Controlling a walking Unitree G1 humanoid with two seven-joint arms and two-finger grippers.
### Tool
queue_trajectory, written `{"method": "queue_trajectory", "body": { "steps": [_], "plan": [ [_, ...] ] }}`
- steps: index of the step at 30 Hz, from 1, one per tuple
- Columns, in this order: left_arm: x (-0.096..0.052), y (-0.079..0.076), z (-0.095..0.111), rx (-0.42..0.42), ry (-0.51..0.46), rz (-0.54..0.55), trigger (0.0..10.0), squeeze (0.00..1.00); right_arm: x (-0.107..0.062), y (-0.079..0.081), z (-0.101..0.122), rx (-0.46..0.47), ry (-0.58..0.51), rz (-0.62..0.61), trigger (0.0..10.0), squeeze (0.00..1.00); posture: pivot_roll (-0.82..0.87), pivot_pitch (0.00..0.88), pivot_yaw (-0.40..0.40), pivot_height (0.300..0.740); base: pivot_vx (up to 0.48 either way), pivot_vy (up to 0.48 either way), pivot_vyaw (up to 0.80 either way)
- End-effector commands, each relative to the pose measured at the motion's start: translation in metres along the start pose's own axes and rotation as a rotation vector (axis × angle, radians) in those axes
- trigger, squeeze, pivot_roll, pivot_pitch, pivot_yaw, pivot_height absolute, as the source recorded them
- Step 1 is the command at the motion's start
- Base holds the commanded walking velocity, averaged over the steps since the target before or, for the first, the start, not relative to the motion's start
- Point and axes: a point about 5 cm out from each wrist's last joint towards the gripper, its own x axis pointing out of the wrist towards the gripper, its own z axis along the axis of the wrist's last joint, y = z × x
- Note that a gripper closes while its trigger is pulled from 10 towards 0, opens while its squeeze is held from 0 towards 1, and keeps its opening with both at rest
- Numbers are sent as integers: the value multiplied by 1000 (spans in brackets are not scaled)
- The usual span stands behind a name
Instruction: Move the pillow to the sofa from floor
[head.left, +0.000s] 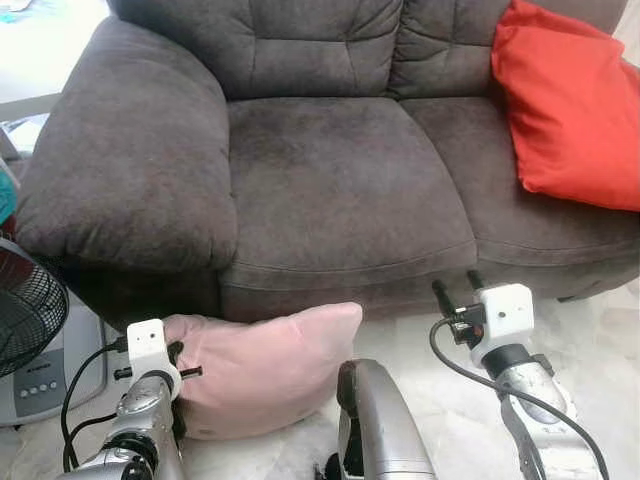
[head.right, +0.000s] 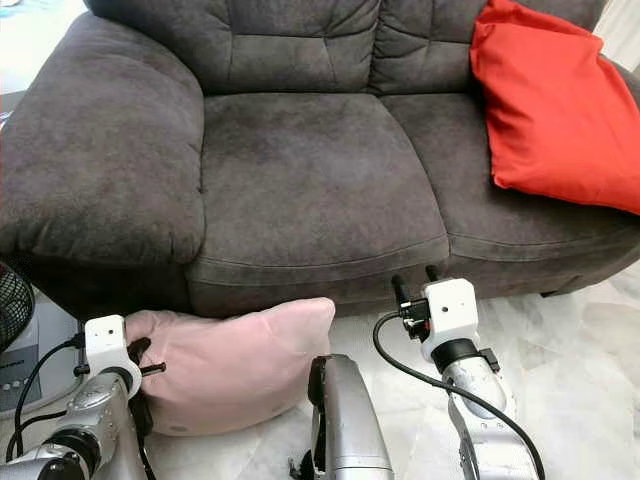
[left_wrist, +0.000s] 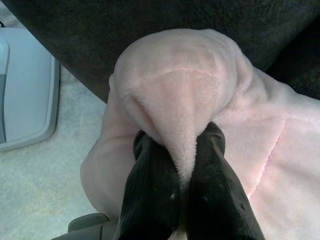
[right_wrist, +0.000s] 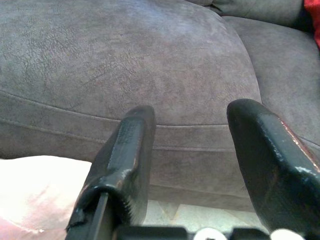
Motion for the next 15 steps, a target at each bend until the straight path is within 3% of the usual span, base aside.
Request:
{"method": "queue_trajectory", "body": {
  "steps": [1,2,3,4,5,15],
  "plan": [
    [0,-2,4,5,-44,6,0,0,-3,-2,-4,-4,14,-13,10000,0,-90,65,-141,465,0,0,0],
    [-1,-2,4,13,-49,14,0,0,-3,-1,-5,-3,14,-13,10000,0,-90,66,-140,465,0,0,0],
    [-1,-1,6,32,-66,22,1059,0,-3,-1,-5,-2,15,-13,10000,0,-89,69,-139,465,0,0,0],
    [-1,-1,6,34,-69,22,1059,0,-2,0,-5,-2,15,-13,10000,0,-89,69,-139,465,0,0,0],
    [-1,-2,7,22,-79,26,10000,0,-2,0,-5,-1,15,-13,10000,0,-88,71,-138,465,0,0,0],
    [-4,-17,12,24,-180,-7,10000,0,-1,5,-8,13,20,-14,10000,0,-76,86,-125,465,0,0,0]
  ]
}}
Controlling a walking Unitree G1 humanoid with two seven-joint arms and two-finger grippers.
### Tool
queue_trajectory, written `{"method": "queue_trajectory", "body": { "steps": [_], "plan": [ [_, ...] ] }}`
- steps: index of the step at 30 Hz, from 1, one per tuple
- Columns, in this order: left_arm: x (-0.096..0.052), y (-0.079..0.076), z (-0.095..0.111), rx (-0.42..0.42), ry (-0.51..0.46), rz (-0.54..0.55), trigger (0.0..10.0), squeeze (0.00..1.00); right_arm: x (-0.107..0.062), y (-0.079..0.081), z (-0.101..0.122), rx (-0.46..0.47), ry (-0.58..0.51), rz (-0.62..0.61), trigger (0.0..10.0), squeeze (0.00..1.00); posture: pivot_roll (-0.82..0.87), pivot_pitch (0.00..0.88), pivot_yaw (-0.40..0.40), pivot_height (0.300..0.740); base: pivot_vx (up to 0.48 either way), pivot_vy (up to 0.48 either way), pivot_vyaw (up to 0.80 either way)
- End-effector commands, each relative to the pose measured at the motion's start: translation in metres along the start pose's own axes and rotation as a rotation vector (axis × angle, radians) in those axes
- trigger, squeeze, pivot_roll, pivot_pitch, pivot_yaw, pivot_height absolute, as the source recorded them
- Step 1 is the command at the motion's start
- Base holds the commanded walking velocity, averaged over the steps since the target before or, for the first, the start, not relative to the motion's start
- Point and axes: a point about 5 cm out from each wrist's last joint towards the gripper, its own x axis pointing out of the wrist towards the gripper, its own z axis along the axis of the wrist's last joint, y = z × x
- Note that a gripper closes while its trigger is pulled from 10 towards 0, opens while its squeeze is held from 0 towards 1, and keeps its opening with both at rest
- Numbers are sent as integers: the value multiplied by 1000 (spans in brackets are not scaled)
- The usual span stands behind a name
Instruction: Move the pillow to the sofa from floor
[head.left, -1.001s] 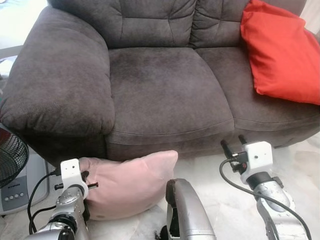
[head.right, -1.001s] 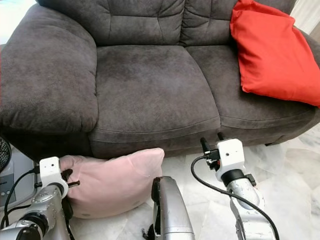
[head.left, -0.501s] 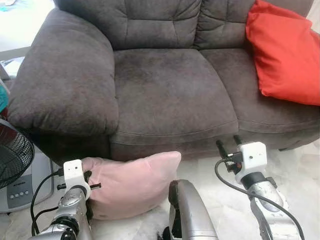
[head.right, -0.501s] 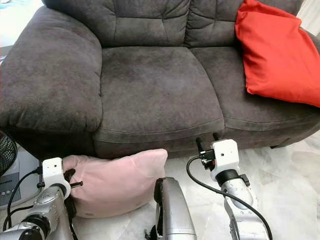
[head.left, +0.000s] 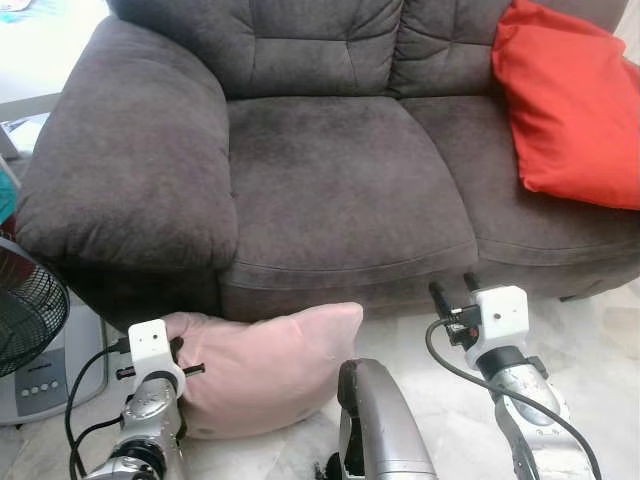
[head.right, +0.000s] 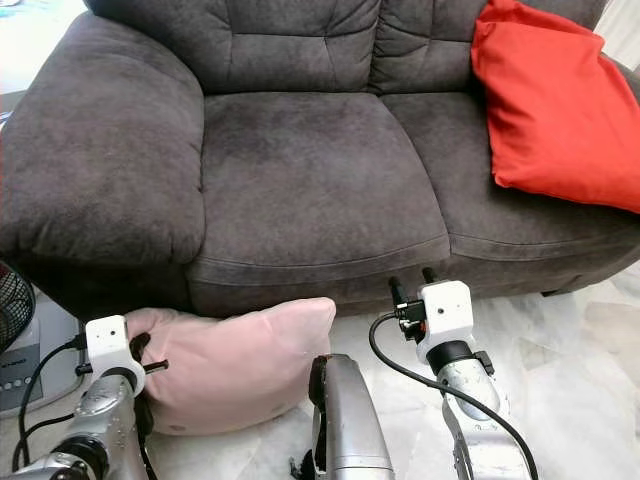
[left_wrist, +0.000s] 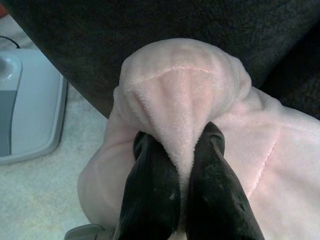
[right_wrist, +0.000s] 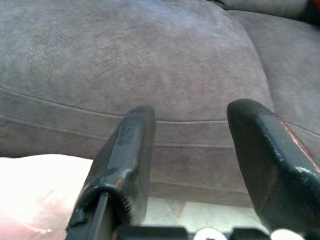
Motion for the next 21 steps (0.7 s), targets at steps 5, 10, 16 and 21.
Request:
{"method": "queue_trajectory", "body": {
  "steps": [5,10,16,21],
  "plan": [
    [-1,-11,12,26,-106,-48,10000,0,-1,4,-6,13,15,-12,10000,0,-67,95,-110,465,-237,0,0],
    [-2,-12,11,32,-116,-56,10000,0,-1,7,-8,24,18,-18,10000,0,-66,97,-101,465,-319,0,0],
    [-2,-13,15,48,-137,-77,10000,0,-3,8,-13,38,27,-35,10000,0,-56,100,-79,465,-382,0,0],
    [-1,-12,17,54,-142,-85,10000,0,-2,10,-14,48,28,-44,10000,0,-53,99,-70,465,-381,0,0]
  ]
}}
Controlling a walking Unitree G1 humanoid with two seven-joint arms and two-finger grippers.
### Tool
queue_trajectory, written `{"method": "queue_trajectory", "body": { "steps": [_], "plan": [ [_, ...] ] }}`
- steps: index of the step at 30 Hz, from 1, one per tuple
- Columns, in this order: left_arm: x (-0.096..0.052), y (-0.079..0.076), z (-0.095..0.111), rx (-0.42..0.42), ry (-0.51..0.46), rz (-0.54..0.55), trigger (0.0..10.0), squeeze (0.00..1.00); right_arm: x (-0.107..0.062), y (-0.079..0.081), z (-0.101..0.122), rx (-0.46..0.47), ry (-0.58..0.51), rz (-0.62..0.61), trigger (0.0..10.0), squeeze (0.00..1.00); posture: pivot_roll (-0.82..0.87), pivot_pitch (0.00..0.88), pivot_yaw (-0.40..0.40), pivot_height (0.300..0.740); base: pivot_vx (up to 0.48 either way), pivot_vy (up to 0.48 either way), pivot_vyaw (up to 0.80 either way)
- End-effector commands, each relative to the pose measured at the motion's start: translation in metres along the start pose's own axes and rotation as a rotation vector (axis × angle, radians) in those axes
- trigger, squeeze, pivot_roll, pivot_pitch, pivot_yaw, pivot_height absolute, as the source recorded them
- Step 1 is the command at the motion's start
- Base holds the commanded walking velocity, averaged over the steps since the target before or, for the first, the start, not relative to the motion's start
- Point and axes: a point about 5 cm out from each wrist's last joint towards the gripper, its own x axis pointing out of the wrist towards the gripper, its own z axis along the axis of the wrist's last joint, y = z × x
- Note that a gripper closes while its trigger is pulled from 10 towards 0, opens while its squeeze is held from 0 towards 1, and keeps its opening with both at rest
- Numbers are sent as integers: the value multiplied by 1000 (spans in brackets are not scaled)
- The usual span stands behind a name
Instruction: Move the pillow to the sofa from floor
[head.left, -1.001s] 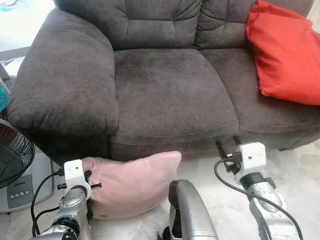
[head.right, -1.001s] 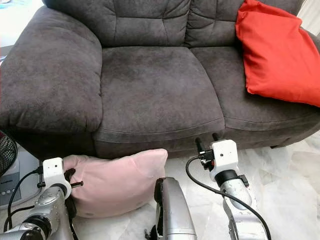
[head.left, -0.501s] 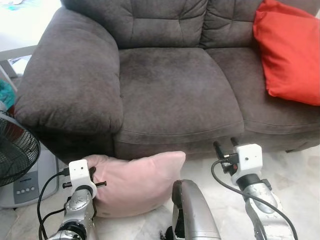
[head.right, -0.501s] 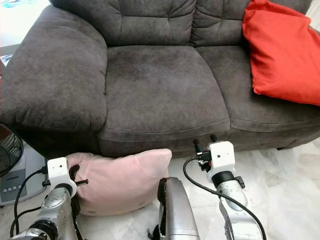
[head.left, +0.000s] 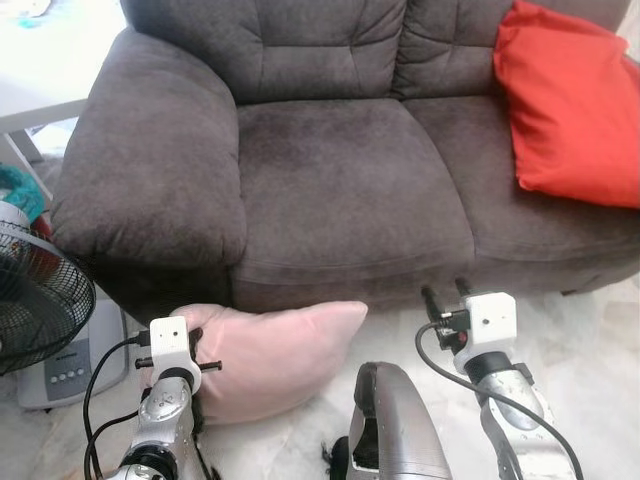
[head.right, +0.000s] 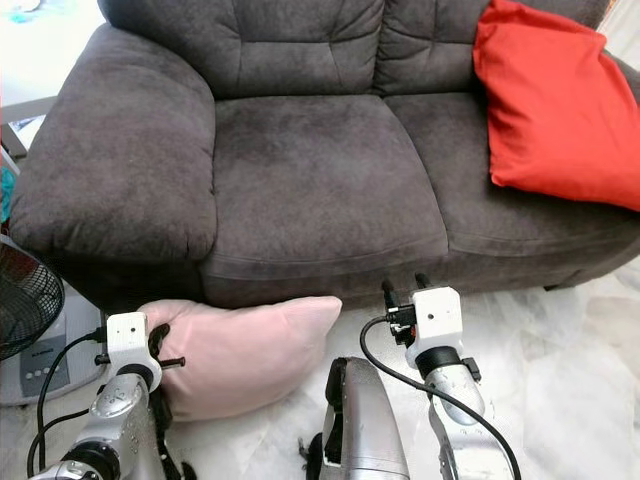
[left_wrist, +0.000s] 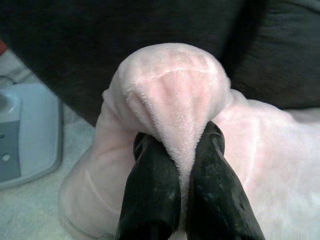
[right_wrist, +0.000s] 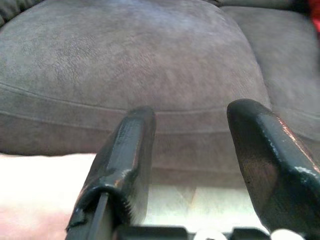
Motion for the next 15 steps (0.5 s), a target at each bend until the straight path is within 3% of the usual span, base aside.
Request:
{"method": "queue_trajectory", "body": {
  "steps": [1,15],
  "plan": [
    [3,4,14,8,-77,11,10000,0,-4,-2,-7,6,23,-19,10000,0,-51,99,-68,465,-379,0,0],
    [5,4,20,27,-97,-11,10000,0,-4,1,-17,36,47,-43,10000,0,-33,90,-48,465,-382,0,0]
  ]
}}
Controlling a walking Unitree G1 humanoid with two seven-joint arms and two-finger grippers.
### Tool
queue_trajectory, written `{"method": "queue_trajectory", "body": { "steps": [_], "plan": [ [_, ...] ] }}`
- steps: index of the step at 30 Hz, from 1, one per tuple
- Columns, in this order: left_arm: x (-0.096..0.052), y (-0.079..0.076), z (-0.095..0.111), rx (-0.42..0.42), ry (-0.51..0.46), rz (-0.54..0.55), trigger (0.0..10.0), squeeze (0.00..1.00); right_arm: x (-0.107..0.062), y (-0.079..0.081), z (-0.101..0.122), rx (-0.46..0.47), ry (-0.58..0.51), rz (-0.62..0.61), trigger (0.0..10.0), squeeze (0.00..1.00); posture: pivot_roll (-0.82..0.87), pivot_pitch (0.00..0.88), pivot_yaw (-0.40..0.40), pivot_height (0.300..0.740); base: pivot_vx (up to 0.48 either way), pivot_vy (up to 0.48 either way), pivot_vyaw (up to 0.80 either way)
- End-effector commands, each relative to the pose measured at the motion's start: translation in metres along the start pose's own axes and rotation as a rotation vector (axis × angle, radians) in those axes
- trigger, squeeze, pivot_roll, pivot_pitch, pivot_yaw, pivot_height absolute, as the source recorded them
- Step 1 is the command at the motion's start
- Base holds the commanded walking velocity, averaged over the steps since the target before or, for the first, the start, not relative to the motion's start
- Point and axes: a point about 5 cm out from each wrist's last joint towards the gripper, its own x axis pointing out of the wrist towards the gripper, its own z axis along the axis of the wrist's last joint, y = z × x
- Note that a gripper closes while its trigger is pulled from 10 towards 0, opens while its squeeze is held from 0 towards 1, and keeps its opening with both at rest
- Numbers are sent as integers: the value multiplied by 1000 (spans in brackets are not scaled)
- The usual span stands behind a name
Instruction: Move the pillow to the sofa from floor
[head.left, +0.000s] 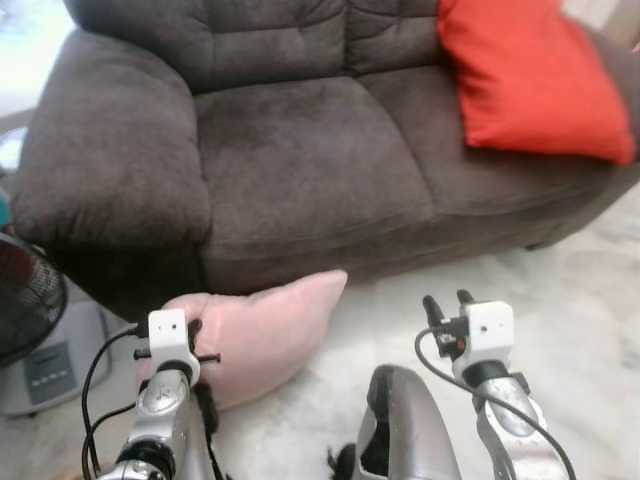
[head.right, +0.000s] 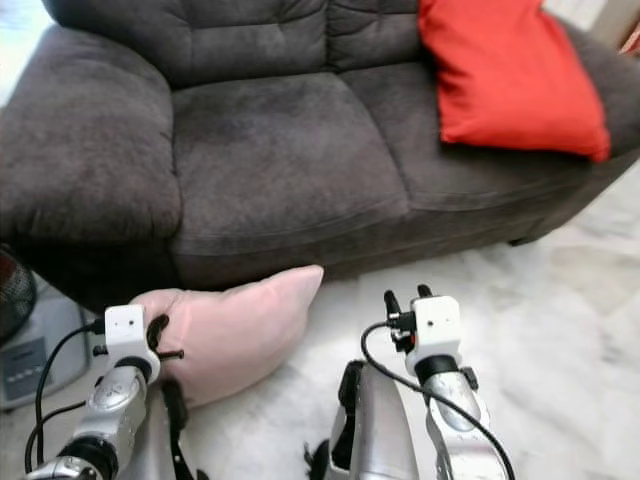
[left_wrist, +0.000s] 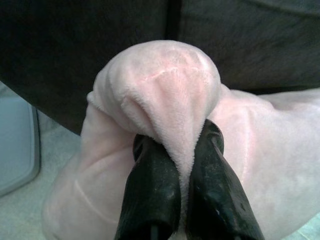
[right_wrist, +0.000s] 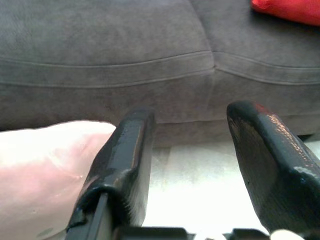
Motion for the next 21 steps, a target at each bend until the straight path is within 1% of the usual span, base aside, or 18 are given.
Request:
{"method": "queue_trajectory", "body": {
  "steps": [1,7,21],
  "plan": [
    [3,2,11,10,-61,-1,10000,0,0,-2,-2,0,4,-6,10000,0,-32,90,-48,465,-382,0,0],
    [3,2,15,33,-85,-16,10000,0,-2,-1,-9,10,24,-11,10000,0,-31,85,-42,465,-374,0,0],
    [3,2,15,33,-85,-16,10000,0,-2,-1,-9,10,24,-11,10000,0,-31,85,-42,465,-356,0,0]
  ]
}}
